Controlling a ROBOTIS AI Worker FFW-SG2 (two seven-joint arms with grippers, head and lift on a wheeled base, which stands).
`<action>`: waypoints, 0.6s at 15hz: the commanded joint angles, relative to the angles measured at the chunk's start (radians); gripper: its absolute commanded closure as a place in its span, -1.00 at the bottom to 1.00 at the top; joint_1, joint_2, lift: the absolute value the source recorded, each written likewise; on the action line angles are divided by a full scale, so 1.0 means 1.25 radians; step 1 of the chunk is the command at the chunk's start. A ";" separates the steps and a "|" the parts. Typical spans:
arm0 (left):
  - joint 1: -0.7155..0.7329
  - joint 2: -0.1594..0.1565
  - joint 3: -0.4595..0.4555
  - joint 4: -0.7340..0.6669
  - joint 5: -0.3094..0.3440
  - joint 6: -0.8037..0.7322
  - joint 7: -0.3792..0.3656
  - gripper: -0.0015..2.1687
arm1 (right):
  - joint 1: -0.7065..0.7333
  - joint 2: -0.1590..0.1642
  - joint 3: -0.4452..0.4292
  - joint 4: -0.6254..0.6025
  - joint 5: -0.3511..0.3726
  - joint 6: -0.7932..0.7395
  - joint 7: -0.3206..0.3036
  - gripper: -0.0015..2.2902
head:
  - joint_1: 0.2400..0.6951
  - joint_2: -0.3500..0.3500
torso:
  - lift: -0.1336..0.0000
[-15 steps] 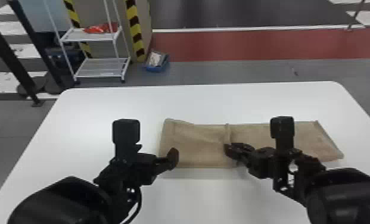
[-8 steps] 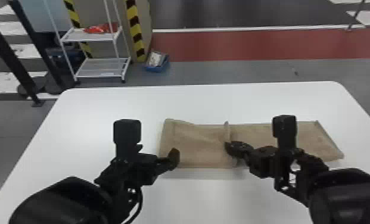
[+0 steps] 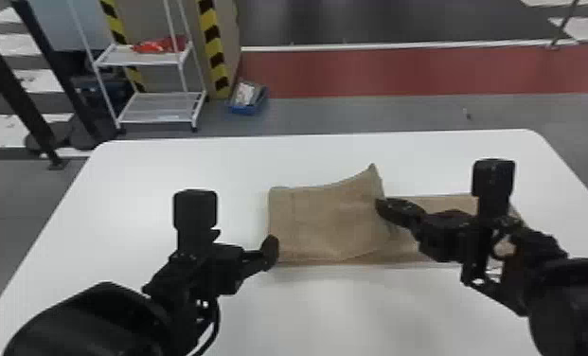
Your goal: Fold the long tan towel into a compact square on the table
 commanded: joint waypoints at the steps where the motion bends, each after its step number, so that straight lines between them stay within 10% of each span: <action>1: 0.007 0.002 0.011 -0.008 0.000 0.000 -0.002 -0.96 | 0.007 -0.014 -0.077 -0.044 -0.037 0.037 0.012 0.05 | 1.00 0.14 | -0.86; 5: 0.005 0.002 0.011 -0.008 0.000 0.000 -0.002 -0.96 | 0.035 -0.070 -0.208 -0.050 -0.107 0.042 0.030 0.05 | 1.00 -0.09 | -0.86; 9: -0.004 -0.004 -0.015 0.000 -0.013 0.000 0.004 -0.96 | 0.040 -0.081 -0.189 0.036 -0.079 0.005 0.053 0.05 | 1.00 -0.29 | -0.86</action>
